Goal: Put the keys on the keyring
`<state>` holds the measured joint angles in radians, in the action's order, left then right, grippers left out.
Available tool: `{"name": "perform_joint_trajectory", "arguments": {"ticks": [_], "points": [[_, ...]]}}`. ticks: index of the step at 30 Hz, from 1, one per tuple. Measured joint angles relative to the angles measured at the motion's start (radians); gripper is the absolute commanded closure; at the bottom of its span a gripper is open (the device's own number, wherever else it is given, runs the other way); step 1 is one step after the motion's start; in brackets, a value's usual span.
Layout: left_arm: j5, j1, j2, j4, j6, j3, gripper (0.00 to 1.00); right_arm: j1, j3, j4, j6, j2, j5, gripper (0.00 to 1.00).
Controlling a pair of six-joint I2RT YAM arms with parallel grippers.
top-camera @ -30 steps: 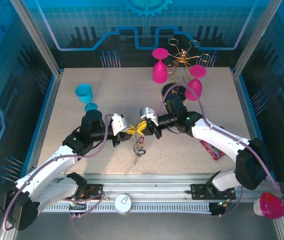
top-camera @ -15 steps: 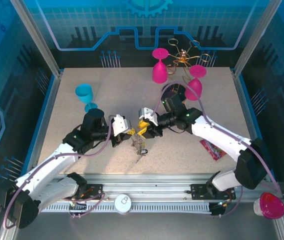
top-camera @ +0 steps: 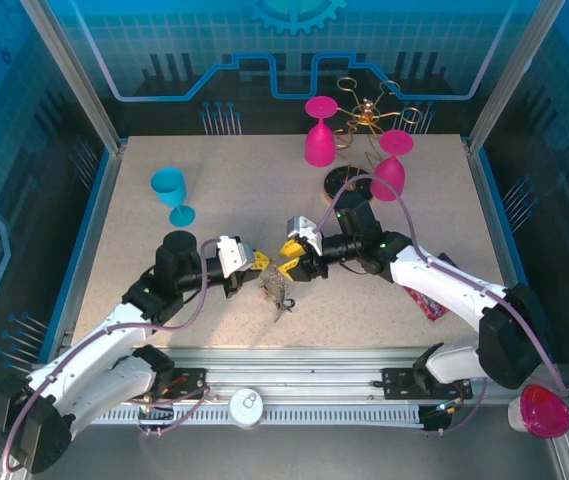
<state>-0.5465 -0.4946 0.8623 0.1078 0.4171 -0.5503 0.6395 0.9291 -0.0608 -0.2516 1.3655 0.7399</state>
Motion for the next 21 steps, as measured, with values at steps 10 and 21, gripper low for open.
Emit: {"name": "perform_joint_trajectory", "arguments": {"ticks": [10,21], "points": [[-0.001,0.000,0.000,0.003,0.000,0.000,1.00,0.002,0.000,0.062,0.038,0.000,0.030,0.88],[-0.014,0.001,0.000,0.017,-0.031,0.000,1.00,0.001,0.019,0.023,0.036,0.043,0.029,1.00]]}}
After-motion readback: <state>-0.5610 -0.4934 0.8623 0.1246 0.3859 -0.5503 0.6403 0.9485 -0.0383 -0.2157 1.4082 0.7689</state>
